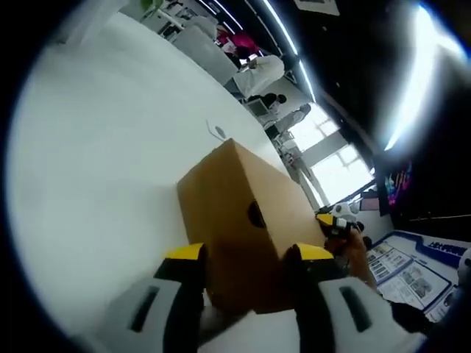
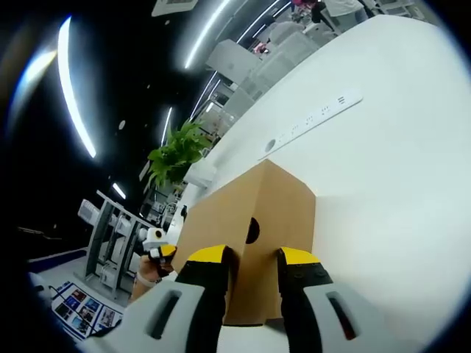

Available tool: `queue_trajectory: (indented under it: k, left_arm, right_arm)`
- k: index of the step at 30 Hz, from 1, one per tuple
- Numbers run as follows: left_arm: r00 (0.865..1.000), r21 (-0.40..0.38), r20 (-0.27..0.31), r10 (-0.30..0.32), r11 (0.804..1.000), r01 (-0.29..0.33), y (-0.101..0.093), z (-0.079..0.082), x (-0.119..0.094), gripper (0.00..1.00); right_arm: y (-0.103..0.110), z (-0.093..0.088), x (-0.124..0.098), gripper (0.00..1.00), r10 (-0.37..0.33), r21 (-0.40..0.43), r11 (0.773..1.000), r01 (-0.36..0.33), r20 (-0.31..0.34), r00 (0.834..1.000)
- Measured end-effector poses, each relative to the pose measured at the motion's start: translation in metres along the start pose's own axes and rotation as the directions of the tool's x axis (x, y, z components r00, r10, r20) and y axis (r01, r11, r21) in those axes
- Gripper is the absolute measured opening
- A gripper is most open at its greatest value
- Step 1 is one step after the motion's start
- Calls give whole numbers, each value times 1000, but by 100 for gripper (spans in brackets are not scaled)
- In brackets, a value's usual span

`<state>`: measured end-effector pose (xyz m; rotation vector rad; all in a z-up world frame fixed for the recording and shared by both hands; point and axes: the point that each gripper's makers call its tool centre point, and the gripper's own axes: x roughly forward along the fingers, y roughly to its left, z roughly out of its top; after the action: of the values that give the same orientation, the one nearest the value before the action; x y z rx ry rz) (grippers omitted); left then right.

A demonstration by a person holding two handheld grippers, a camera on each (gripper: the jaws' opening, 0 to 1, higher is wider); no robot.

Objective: Operate the shoe box by opening the lid, removing the specified soft item, and placing it in the target area until the item is outside and the box remains undamaged.

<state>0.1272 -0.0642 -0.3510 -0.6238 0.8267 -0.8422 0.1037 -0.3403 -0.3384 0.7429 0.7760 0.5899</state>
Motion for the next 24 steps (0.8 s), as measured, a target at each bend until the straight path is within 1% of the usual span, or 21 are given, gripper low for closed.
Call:
queue_trajectory:
  k: [1, 3, 4, 5, 7, 8, 10, 11, 12, 13, 14, 15, 16, 17, 18, 19, 20, 21, 23, 24]
  left_arm:
    - [1000, 28, 1, 3, 1000, -3, 0, 0, -2, 51]
    - [1000, 57, 5, 8, 998, -8, -2, 2, -6, 51]
    - [1000, 86, 18, 15, 996, -17, -2, 4, -7, 51]
    - [999, 129, 32, 24, 991, -28, -3, 8, -10, 51]
    - [999, 192, 43, 30, 981, -38, -7, 11, -14, 51]
    - [998, 229, 55, 35, 972, -47, -10, 14, -17, 51]
    - [997, 303, 79, 23, 952, -46, -20, 19, -22, 51]
    - [995, 353, 95, 20, 934, -52, -27, 22, -24, 51]
    - [995, 385, 101, 18, 921, -56, -28, 24, -25, 51]
    - [995, 447, 103, 17, 892, -61, -33, 25, -26, 51]
    - [994, 483, 106, 22, 873, -71, -35, 25, -28, 52]
    - [992, 525, 119, 32, 847, -91, -39, 27, -29, 52]
    - [989, 593, 142, 45, 796, -122, -40, 32, -31, 52]
    - [987, 644, 152, 44, 754, -132, -45, 32, -31, 52]
    - [986, 680, 159, 43, 720, -141, -55, 28, -34, 52]
    - [984, 727, 172, 39, 669, -153, -64, 25, -34, 53]
    - [983, 747, 178, 40, 645, -161, -69, 23, -34, 54]
    - [981, 778, 191, 34, 604, -173, -76, 21, -35, 55]
    - [981, 817, 193, 18, 551, -171, -87, 14, -36, 55]
    - [979, 827, 203, 18, 532, -182, -90, 13, -36, 55]
  right_arm:
    - [0, 0, 0, 26, 0, 0, 1000, 0, 0, 1000]
    - [0, 0, 0, 26, 0, 0, 1000, 0, 1, 1000]
    - [0, 0, 0, 26, 0, -1, 1000, 0, 1, 1000]
    - [0, 0, 0, 26, 0, -1, 1000, 0, 1, 1000]
    - [0, 0, 0, 26, 0, 1, 1000, 0, 2, 1000]
    - [0, 0, 0, 26, -2, -1, 1000, 2, 1, 1000]
    - [0, 0, 0, 26, -3, -1, 1000, 3, 1, 1000]
    - [0, 0, -1, 26, -3, -1, 1000, 3, 1, 1000]
    - [0, 0, 0, 26, -4, -1, 1000, 4, 1, 1000]
    - [0, 0, -1, 26, -4, 0, 1000, 4, 1, 1000]
    - [0, 0, -1, 26, -4, 0, 1000, 4, 1, 1000]
    - [0, 1, -1, 26, -6, 0, 1000, 6, 1, 1000]
    - [0, 0, -1, 26, -7, -1, 1000, 7, 1, 1000]
    - [0, 0, -1, 26, -8, -1, 1000, 8, 2, 1000]
    - [0, 0, 0, 26, -9, -1, 1000, 9, 3, 1000]
    - [0, 1, -1, 26, -8, 0, 1000, 8, 3, 1000]
    - [0, 1, -1, 26, -8, 2, 1000, 8, 4, 1000]
    - [-1, 1, -1, 26, -9, 0, 1000, 9, 3, 1000]
    - [-1, 1, -1, 26, -11, 0, 1000, 11, 2, 1000]
    - [0, 1, 0, 26, -12, -1, 1000, 12, 2, 1000]
